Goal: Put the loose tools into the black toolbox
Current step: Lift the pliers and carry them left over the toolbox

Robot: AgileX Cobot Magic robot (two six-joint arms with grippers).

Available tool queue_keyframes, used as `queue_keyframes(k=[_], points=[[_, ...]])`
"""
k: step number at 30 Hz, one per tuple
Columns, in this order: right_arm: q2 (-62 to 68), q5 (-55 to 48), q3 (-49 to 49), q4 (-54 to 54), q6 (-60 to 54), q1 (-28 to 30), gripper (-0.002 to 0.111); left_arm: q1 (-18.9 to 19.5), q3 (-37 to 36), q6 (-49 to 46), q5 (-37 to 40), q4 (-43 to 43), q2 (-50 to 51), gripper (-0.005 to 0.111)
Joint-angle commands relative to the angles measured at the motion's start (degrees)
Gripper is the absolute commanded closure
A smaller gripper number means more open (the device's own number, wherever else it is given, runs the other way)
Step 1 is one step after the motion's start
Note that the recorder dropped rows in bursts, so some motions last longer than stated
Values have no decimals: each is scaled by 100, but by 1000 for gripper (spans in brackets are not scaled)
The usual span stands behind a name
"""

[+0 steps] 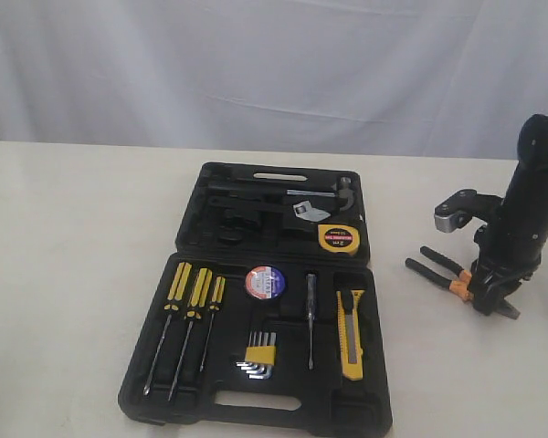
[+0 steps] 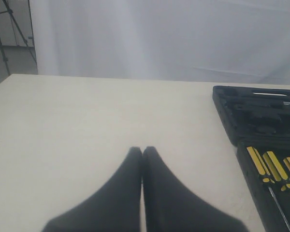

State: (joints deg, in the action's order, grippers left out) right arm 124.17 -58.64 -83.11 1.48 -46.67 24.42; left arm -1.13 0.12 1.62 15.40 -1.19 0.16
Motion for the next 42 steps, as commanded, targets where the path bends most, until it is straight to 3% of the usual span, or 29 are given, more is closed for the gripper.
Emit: queue_keyframes(k=[1,19,26,36,42], points=[[-5,-17,-11,-53,0,1,109,-12,-12,10,-6,-1,-16,107],[-845,-834,-860,-29,-565,-169,109,-12,-12,10,-6,-1,-16,107],[-843,-973,-1654,-29,-1181,-957,109,-12,-12,10,-6,-1,-16,107],[-210,-33,-2456,-148,-1162,-2328,109,-12,-12,10,-6,-1,-16,107],[364,570,-2762,-838,-876,-2908,109,-12,-12,10,-6,-1,-16,107]])
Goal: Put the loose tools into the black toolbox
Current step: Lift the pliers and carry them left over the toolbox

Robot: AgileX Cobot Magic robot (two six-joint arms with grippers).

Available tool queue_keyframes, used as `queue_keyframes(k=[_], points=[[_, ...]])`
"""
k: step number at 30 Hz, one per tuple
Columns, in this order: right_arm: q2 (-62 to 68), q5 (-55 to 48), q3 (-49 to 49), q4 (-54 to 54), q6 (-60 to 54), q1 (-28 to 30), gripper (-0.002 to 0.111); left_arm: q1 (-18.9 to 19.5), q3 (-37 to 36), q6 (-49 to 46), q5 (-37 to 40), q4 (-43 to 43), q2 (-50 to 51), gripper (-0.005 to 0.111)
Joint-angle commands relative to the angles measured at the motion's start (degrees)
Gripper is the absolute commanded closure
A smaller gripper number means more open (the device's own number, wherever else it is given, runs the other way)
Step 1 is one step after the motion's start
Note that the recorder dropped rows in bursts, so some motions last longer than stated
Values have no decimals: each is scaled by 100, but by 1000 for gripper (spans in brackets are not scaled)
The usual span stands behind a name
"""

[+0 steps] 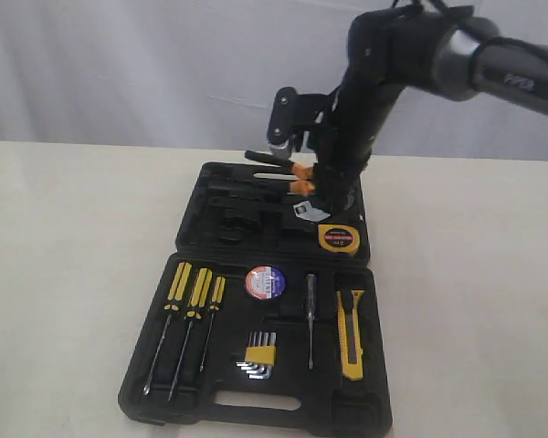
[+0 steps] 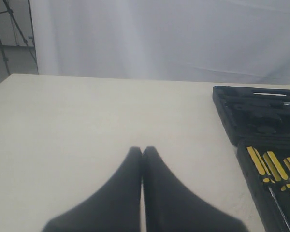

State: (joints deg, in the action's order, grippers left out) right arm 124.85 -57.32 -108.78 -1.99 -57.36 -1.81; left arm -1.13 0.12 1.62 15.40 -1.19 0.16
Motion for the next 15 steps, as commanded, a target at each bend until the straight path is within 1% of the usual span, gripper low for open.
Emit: queue_keyframes(k=[1,6,9,15], points=[[399,477,-235,-615,193,-348,109,-12,-12,10,-6,-1,-16,107],[859,477,-557,-1073,204,-586,109,-12,-12,10,-6,-1,-16,107],[1028,477,-728,-1060,189,-638,109,-12,-12,10,-6,-1,-16,107],[1204,456,-941,-661,-246,-650,109,-12,-12,10,-6,-1,-16,107]])
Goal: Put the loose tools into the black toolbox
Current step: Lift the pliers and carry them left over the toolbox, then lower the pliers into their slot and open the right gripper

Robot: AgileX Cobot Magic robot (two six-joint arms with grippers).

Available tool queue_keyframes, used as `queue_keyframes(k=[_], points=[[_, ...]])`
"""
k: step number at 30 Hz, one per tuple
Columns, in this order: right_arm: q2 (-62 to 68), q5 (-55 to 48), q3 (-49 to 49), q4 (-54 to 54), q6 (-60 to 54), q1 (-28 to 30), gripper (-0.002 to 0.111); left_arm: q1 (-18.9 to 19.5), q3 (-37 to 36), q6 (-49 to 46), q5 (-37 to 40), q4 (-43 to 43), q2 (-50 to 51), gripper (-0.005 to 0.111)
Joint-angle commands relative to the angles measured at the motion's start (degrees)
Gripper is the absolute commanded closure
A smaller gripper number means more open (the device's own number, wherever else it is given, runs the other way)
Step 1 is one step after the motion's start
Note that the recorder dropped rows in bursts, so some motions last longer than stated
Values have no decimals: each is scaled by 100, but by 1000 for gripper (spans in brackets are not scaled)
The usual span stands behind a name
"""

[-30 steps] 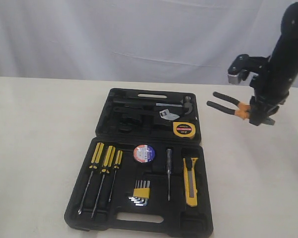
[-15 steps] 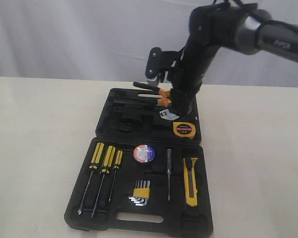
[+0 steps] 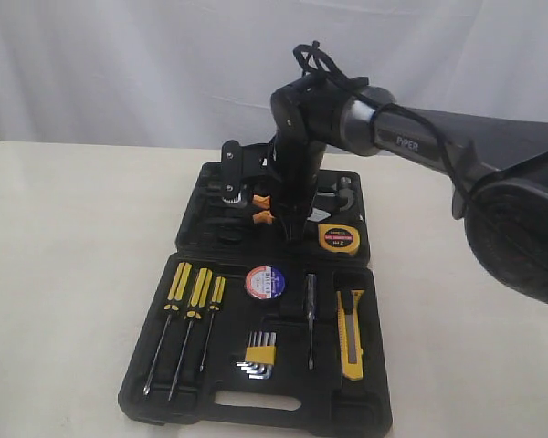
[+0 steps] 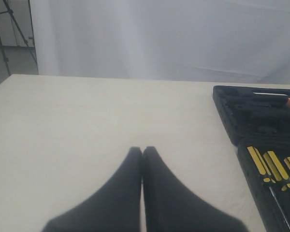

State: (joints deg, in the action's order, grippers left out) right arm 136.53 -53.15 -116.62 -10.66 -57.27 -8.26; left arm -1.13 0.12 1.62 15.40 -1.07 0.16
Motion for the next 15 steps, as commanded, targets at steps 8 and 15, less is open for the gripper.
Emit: queue_keyframes(k=[8,15], points=[[169,65,-159,631,-450,-88,109,-12,-12,15,-6,-14,-16,107],[266,224,-159,574,-13,-215,109,-12,-12,15,-6,-14,-16,107]])
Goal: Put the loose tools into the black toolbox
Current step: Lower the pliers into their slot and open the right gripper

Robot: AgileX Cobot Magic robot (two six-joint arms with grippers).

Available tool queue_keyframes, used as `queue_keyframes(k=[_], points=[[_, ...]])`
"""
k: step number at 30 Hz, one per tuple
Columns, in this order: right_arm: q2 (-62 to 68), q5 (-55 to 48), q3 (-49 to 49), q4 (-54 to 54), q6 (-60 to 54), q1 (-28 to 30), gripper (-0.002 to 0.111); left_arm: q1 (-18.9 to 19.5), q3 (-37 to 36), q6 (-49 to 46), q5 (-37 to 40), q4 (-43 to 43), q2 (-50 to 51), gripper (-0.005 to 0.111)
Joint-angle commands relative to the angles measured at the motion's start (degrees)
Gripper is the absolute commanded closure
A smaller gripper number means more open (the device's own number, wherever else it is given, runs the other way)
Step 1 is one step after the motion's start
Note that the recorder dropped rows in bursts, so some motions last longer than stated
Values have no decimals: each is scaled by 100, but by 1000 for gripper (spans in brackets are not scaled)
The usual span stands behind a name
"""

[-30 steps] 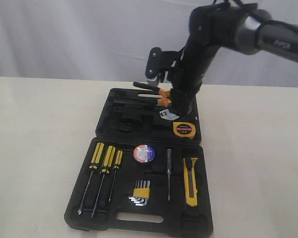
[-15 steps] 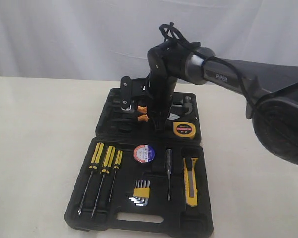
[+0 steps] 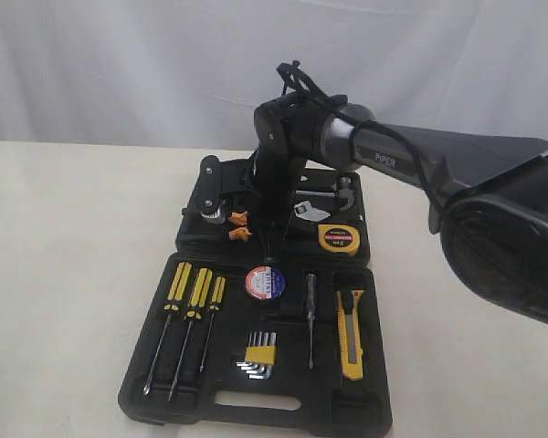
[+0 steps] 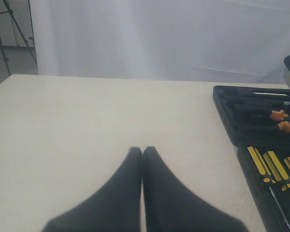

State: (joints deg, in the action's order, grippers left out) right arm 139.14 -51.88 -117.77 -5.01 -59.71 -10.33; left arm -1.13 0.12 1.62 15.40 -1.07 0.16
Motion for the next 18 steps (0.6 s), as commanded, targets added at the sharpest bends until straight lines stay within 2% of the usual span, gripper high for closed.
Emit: queue_keyframes(k=[1,5,13,14,16,18], points=[[5,98,-44,9,318,-7,109,-12,-12,15,-6,-14,-16,107],[5,65,-44,-3,797,-7,108,-12,-12,15,-6,-14,-16,107],[76,-290,-44,-311,807,-7,108,-12,-12,15,-6,-14,-16,107],[76,-320,-44,-321,807,-7,107,-12,-12,15,-6,-14,-16,107],[76,-329,-44,-321,807,-7,95,-12,-12,15,-6,-14,-16,107],[76,-329,-44,-321,807,-7,78,-12,-12,15,-6,-14,-16,107]])
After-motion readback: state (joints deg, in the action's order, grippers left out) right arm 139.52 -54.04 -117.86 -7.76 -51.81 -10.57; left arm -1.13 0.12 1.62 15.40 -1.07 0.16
